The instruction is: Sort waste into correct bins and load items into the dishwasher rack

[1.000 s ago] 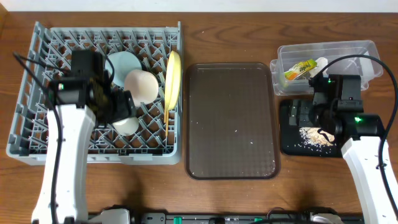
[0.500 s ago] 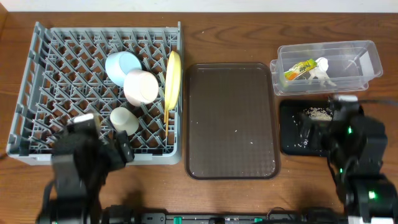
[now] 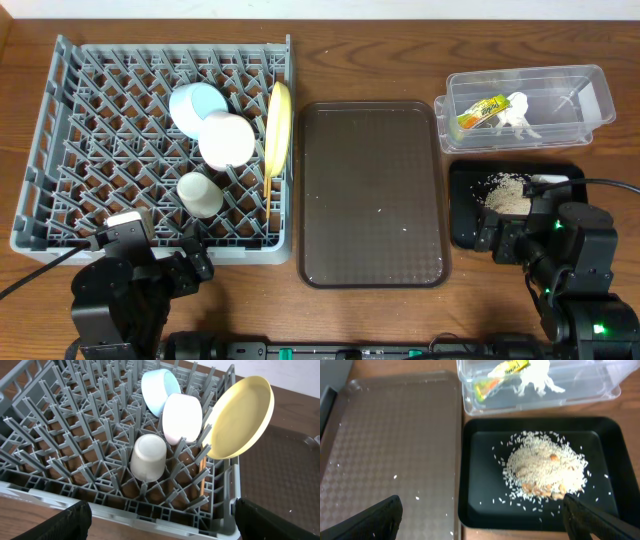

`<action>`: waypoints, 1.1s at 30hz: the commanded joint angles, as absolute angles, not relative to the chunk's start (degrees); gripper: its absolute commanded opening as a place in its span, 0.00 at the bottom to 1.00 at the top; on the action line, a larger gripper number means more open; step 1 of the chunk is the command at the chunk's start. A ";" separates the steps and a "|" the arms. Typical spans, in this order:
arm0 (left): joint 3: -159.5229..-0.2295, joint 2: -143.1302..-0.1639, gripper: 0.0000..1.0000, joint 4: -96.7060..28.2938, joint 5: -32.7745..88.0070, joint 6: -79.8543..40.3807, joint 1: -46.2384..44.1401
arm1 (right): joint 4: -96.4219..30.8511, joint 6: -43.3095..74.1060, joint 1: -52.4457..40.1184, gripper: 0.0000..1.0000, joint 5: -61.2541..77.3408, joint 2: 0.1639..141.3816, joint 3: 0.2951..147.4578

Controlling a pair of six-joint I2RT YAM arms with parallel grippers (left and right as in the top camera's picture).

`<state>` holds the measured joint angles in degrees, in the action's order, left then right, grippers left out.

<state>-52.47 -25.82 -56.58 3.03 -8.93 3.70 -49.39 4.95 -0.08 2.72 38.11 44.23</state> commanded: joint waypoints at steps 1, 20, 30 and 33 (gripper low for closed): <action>-51.92 -25.71 0.93 -56.69 2.96 -8.16 3.79 | -50.61 4.64 -0.78 0.99 1.96 37.89 43.90; -51.92 -25.71 0.93 -56.69 2.96 -8.16 3.79 | -31.27 4.01 -1.17 0.99 1.61 16.91 28.97; -51.92 -25.71 0.93 -56.69 2.96 -8.16 3.79 | -0.36 4.01 -1.17 0.99 1.96 3.16 7.01; -51.92 -25.71 0.93 -56.69 2.96 -8.16 3.79 | 5.30 3.99 -1.17 0.99 1.96 2.74 2.48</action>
<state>-52.18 -25.82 -56.62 3.01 -8.93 3.70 2.59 4.45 -0.14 1.72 3.49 6.00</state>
